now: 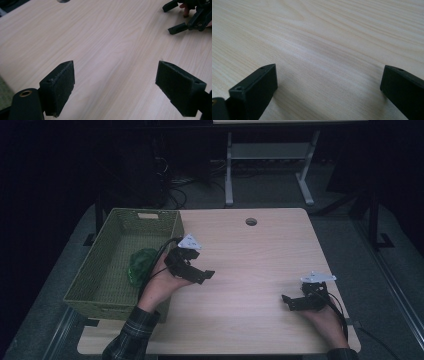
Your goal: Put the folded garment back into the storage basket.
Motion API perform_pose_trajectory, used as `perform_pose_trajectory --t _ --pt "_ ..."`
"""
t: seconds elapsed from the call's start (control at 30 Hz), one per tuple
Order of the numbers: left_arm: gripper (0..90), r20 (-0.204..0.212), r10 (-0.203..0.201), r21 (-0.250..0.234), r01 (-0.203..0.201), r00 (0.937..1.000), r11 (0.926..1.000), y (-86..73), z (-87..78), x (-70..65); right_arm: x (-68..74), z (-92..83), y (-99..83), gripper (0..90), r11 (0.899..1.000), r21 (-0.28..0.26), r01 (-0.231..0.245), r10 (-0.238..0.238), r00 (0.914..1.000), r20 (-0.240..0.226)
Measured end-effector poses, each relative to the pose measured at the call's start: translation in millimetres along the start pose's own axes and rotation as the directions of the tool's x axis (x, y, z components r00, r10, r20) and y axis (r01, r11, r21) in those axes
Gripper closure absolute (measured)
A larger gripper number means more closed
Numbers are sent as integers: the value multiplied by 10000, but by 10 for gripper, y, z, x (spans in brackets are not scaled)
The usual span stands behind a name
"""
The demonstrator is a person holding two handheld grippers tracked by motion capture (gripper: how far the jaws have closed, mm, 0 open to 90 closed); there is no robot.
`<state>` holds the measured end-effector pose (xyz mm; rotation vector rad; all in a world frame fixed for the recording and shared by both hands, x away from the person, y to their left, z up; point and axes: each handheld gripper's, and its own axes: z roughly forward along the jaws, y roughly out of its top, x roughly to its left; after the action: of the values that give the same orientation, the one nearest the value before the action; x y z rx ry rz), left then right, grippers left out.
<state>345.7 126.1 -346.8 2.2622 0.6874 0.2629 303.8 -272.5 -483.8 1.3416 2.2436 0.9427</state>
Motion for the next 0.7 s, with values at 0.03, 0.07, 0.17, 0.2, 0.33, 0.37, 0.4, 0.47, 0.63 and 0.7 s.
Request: perform_pose_trajectory --t 0.03,0.07,0.17,0.2,0.33,0.37,0.4,0.47,0.63,0.7 --pt "151 18 -36 -2 36 10000 10000 -7 35 -22 0 0 0 7 10000 3 -4 4 10000 0" --pt "151 24 16 -3 -16 10000 10000 -14 66 -35 0 0 0 7 10000 1 1 -1 10000 1" --pt "149 73 -38 -27 38 10000 10000 -47 157 -86 0 0 0 7 10000 2 -3 3 10000 1" --pt "148 83 14 -9 -14 10000 10000 -59 181 -93 0 0 0 6 10000 0 0 0 10000 1" --pt "148 0 -114 -84 114 9999 9999 -132 282 -130 1 -1 0 7 10000 6 -8 8 10000 0" --pt "148 16 -91 -79 91 10000 9999 -147 299 -131 0 0 0 7 10000 4 -5 5 10000 0" --pt "148 24 -163 -123 163 9999 9998 -167 325 -139 0 0 0 7 10000 5 -5 5 10000 1" --pt "148 -29 -188 -186 187 9998 9997 -208 376 -147 0 -1 0 7 10000 7 -5 5 10000 1" --pt "148 -181 -86 -266 82 9998 9996 -320 507 -167 0 -1 0 7 10000 7 4 -4 10000 0" --pt "148 -202 -81 -304 75 9998 9995 -368 561 -168 0 -1 0 7 10000 6 6 -6 10000 1"
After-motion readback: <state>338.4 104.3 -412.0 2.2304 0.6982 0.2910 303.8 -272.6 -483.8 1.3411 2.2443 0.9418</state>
